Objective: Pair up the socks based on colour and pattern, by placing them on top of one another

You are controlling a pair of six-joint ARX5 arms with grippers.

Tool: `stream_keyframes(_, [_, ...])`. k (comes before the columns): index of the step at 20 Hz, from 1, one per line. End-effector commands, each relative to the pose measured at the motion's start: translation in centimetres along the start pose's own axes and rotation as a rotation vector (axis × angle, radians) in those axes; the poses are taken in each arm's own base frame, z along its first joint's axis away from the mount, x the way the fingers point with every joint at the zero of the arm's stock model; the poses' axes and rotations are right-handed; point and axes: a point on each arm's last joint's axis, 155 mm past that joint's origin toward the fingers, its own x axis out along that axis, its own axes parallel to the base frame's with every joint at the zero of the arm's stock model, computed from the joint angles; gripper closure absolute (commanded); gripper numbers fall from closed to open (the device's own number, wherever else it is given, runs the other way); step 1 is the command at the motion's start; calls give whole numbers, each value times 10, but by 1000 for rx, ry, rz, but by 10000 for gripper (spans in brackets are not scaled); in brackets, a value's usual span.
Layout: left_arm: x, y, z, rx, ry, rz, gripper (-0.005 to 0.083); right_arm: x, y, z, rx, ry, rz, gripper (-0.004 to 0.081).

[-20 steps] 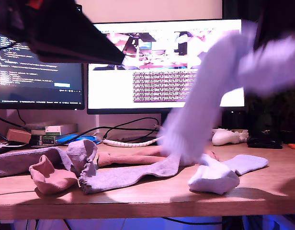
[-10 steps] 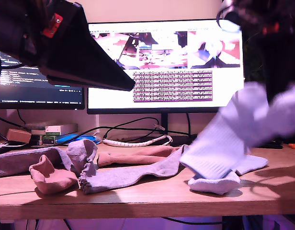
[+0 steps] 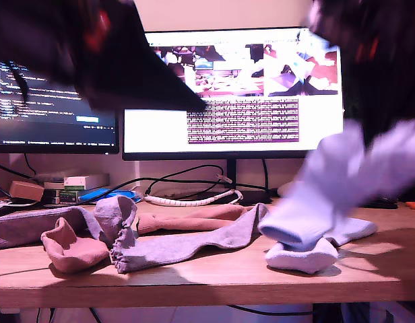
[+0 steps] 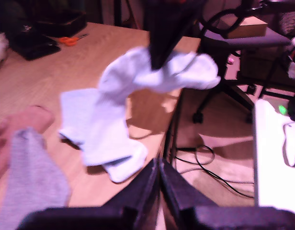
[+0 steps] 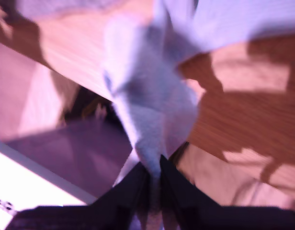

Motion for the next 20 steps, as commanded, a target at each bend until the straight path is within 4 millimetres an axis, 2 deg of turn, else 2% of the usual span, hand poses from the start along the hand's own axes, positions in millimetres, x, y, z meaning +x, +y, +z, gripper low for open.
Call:
stream_keyframes(1, [10, 0, -12, 7, 13, -6, 797, 8, -3, 1, -1, 19, 5, 780])
stream_keyframes(3, [25, 4, -14, 23, -6, 7, 797, 14, -5, 0, -7, 39, 2, 780])
stream_keyframes(6, [42, 23, -4, 61, -82, 98, 797, 15, -7, 0, -10, 44, 0, 780])
stream_keyframes(9, [68, 31, 5, 82, -132, 101, 797, 14, -8, 0, -7, 43, 0, 780])
stream_keyframes(13, [108, 46, 6, 70, -94, 94, 797, 12, -9, -5, -1, 63, 3, 780])
stream_keyframes(17, [126, 63, 8, 31, -7, 137, 797, 11, -7, -11, -9, 86, 15, 780])
stream_keyframes(20, [137, 72, -8, 0, 93, 152, 797, 10, -3, -8, -11, 74, 36, 780])
